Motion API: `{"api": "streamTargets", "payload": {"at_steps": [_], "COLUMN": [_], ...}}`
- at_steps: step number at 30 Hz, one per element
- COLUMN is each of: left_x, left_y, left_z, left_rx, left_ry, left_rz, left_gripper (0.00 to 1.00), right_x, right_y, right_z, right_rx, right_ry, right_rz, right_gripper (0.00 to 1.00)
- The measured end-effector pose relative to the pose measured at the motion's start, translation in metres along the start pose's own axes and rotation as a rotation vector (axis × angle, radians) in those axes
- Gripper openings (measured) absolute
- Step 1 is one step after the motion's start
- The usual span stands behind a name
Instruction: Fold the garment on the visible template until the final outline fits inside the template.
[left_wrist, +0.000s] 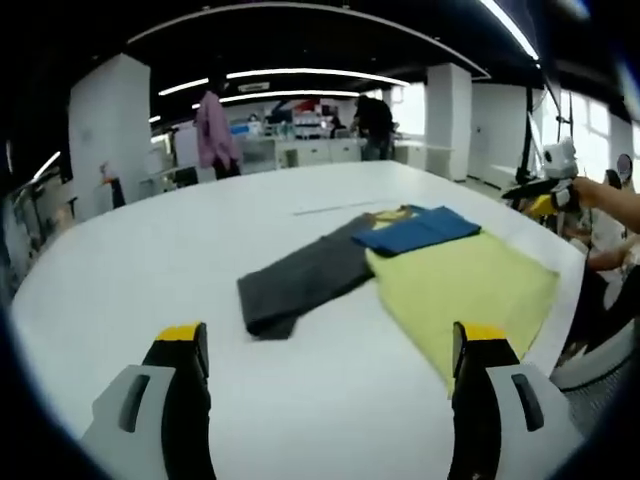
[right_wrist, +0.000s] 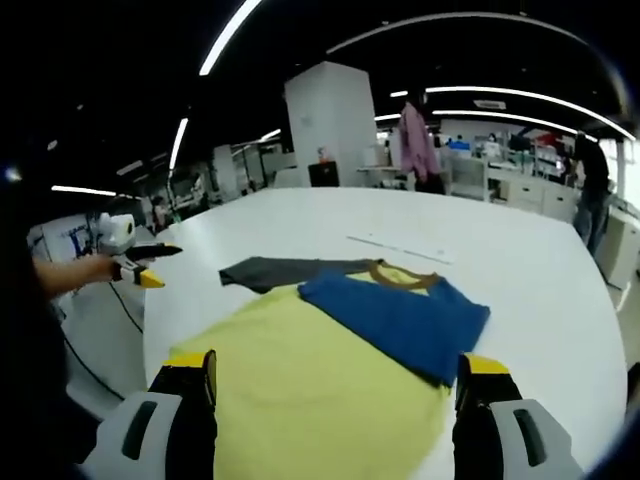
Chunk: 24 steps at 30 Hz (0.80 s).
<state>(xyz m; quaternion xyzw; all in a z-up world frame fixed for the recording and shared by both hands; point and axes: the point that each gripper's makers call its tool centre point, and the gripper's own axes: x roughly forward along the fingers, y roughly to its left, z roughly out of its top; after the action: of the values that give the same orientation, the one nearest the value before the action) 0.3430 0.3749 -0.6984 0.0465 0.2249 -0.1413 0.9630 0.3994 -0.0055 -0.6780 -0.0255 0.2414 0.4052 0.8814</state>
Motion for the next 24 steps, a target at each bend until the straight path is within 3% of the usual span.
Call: {"api": "streamTargets", "payload": {"at_steps": [11, 18, 21, 24], "left_x": [0.011, 0.023, 0.027, 0.034], "left_y": [0.037, 0.058, 0.067, 0.074], "left_z": [-0.007, -0.015, -0.022, -0.025], "left_rx": [-0.036, -0.057, -0.043, -0.044], "left_ry": [0.005, 0.012, 0.044, 0.046], "left_rz": [0.087, 0.149, 0.184, 0.202], "left_gripper": [0.84, 0.64, 0.52, 0.49], "right_x": [-0.013, -0.020, -0.025, -0.027], "right_y": [0.020, 0.018, 0.016, 0.017], "right_z": [0.002, 0.000, 0.000, 0.001], "right_rx": [0.010, 0.017, 0.011, 0.007], "right_ry": [-0.056, -0.074, -0.079, -0.080], "right_rz": [0.042, 0.026, 0.028, 0.030], "right_gripper": [0.99, 0.99, 0.99, 0.99]}}
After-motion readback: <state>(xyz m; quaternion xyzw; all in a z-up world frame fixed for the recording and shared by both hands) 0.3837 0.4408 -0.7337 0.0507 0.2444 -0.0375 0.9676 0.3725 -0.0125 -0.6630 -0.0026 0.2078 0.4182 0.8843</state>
